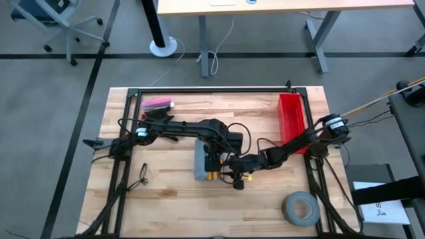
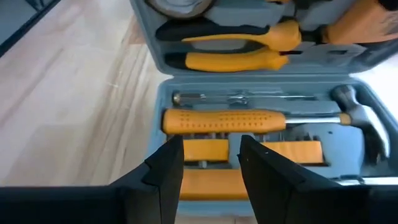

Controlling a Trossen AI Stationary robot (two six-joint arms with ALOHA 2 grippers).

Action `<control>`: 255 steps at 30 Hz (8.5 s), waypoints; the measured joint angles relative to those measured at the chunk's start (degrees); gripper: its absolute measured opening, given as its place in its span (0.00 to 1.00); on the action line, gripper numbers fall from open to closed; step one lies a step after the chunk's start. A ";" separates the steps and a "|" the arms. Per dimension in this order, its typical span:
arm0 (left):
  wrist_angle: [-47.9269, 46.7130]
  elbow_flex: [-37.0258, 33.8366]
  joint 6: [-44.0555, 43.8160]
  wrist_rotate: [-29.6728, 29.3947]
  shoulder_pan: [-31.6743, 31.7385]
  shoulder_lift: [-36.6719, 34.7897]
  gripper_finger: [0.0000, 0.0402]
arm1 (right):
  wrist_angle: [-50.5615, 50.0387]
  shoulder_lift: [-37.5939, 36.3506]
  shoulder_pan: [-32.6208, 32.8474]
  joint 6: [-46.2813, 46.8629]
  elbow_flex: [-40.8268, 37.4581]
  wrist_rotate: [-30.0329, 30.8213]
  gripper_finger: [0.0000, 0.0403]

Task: Prefit tool cases
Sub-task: Open the pre-fit tool case, then remove the pliers from the pre-fit tool case

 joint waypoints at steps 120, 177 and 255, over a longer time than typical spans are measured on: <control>51.43 -79.08 -50.43 0.55 -14.56 -42.98 0.60 | -15.55 -9.67 -1.66 0.85 0.09 -2.80 0.34; 46.13 -64.96 -26.56 0.80 -0.82 -32.00 0.47 | -17.05 -9.67 -2.22 3.43 0.93 -1.30 0.33; 44.79 -60.81 -59.14 1.09 -1.76 -24.74 0.37 | -22.54 -22.28 -0.59 -6.27 -0.12 -2.98 0.41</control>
